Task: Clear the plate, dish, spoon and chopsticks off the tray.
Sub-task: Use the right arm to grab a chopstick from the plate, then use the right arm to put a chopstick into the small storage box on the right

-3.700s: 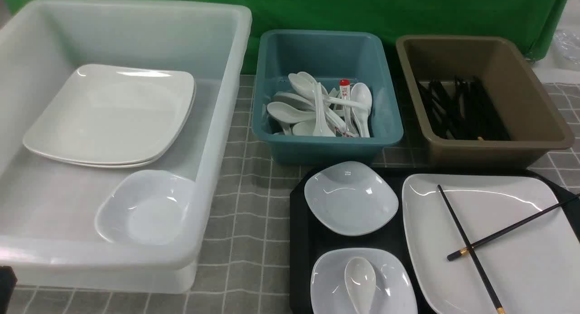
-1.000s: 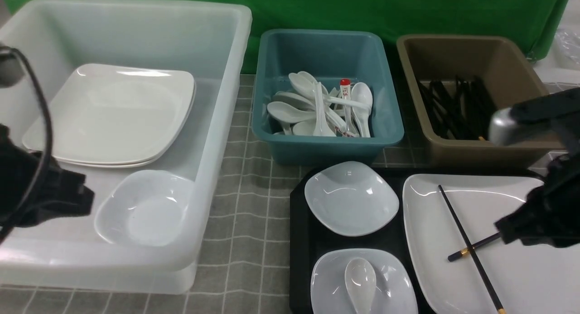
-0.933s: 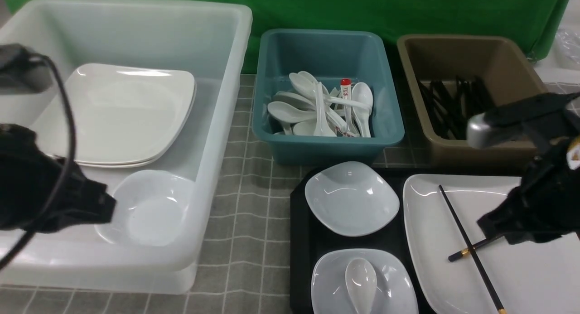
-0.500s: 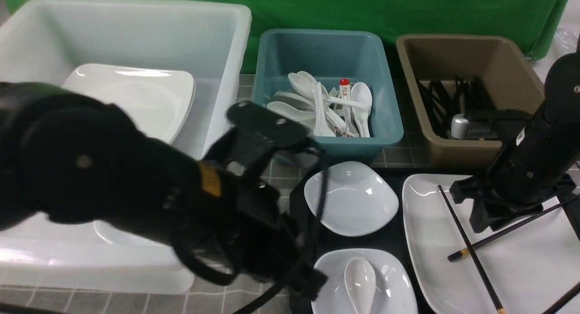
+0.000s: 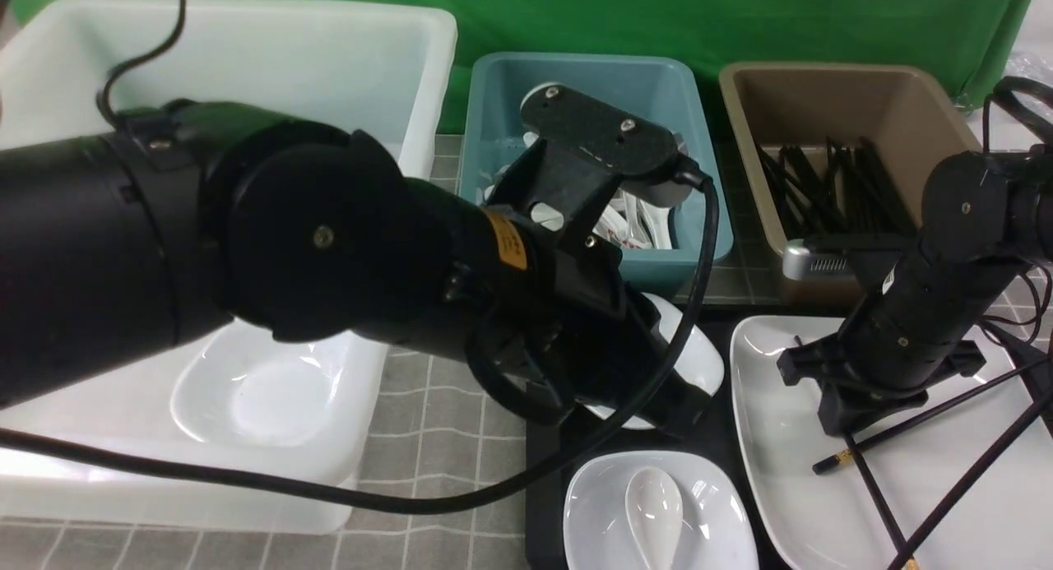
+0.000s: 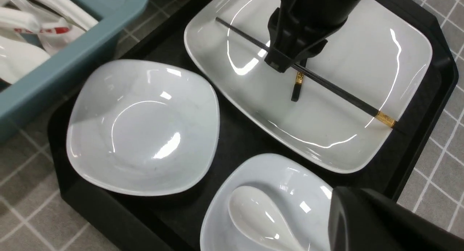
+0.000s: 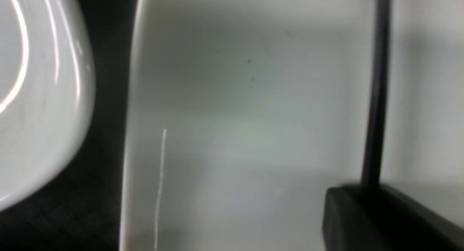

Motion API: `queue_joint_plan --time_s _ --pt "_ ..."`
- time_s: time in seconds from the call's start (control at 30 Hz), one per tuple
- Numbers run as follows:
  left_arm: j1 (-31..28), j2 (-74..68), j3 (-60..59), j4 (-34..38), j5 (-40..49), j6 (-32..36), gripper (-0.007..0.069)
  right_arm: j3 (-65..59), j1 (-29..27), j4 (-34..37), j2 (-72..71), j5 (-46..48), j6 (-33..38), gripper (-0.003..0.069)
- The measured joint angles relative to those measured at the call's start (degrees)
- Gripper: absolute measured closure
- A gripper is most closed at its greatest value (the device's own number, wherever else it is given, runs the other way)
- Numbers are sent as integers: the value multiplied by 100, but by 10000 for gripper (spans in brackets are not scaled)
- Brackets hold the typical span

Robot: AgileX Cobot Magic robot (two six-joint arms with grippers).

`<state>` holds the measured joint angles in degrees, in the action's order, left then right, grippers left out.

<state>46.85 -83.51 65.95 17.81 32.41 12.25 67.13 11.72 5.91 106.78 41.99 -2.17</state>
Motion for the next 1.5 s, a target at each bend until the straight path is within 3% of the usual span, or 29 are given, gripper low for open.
queue_joint_plan --time_s 0.33,0.53,0.63,0.73,0.87,1.03,1.17,1.27,1.3,1.37,1.5 --pt "0 0 0 0 -197 17 624 0 0 162 -1020 404 105 592" --pt "0 0 0 -18 -1644 17 624 263 -8 298 -1903 164 378 592" --pt "0 0 0 -23 -2910 22 624 822 -109 235 -2027 -941 464 592" --pt "0 0 0 -38 -3448 22 624 1190 -255 162 -1824 -2281 470 592" --pt "0 0 5 -43 -3372 27 624 1610 -450 138 -1183 -3485 470 592" --pt "0 0 5 -468 -2700 27 624 2009 -590 126 -306 -3751 614 587" --pt "0 0 5 -771 -2109 27 624 2136 -596 122 145 -3706 782 512" --pt "0 7 5 -810 -2018 1 624 2162 -596 122 187 -3483 794 367" --pt "0 7 5 -810 -2005 -11 624 2168 -596 122 181 -3467 794 358" --pt "0 27 5 -815 -1960 -25 624 2169 -596 122 68 -3148 794 269" --pt "0 136 5 -815 -1823 -33 624 2174 -596 122 -507 -1649 794 256"
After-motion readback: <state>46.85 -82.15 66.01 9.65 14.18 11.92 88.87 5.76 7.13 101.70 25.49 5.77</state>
